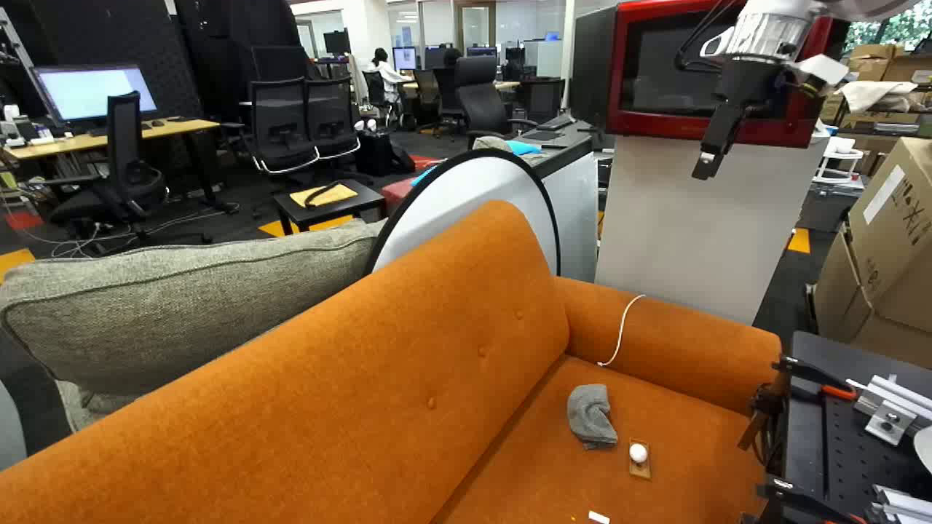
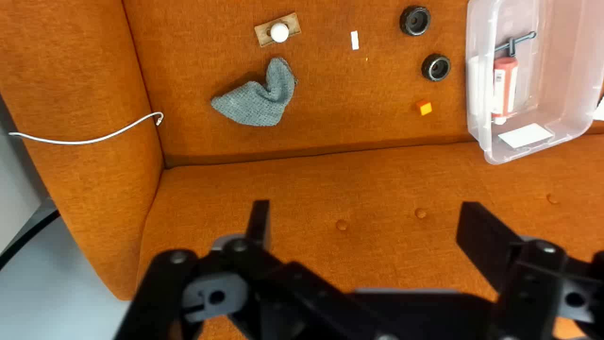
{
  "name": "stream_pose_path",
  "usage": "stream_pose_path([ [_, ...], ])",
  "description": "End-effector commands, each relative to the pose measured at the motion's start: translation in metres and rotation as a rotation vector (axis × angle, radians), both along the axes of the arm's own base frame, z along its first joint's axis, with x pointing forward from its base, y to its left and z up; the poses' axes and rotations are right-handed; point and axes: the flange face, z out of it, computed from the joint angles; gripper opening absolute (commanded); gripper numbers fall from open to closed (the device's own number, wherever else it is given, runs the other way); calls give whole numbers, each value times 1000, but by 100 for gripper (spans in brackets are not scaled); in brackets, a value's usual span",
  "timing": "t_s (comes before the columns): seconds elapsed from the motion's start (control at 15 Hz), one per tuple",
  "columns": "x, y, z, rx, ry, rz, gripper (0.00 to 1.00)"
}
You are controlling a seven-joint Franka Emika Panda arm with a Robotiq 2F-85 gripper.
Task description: Slide the black discs to the right and then move the storage bin slightly to the right
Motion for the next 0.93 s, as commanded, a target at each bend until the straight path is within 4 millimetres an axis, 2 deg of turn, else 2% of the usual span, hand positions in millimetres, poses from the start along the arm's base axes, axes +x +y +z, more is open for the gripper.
stream_pose_path([
  [0.0, 0, 0, 0, 0, 1, 0, 100],
  [0.67, 0, 0, 0, 0, 1, 0, 100],
  [0.87, 2, 11, -3, -55, 5, 33, 100],
])
